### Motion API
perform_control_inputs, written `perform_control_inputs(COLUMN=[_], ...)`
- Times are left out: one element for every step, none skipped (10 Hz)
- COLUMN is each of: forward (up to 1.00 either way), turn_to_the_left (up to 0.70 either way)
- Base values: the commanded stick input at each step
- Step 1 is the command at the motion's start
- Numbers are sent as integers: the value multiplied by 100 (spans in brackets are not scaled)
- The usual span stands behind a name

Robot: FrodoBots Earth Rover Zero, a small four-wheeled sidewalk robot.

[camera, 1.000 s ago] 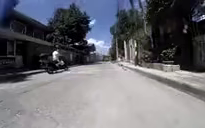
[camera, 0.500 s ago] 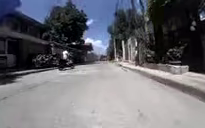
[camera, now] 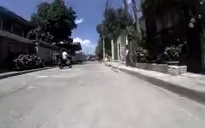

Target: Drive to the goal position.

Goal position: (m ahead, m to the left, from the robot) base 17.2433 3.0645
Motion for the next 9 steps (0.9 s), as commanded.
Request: perform_control_inputs(forward=[100, 100, 100, 100, 100, 100, 100, 100, 100], turn_to_the_left=[0, 0, 0, 0, 0, 0, 0, 0, 0])
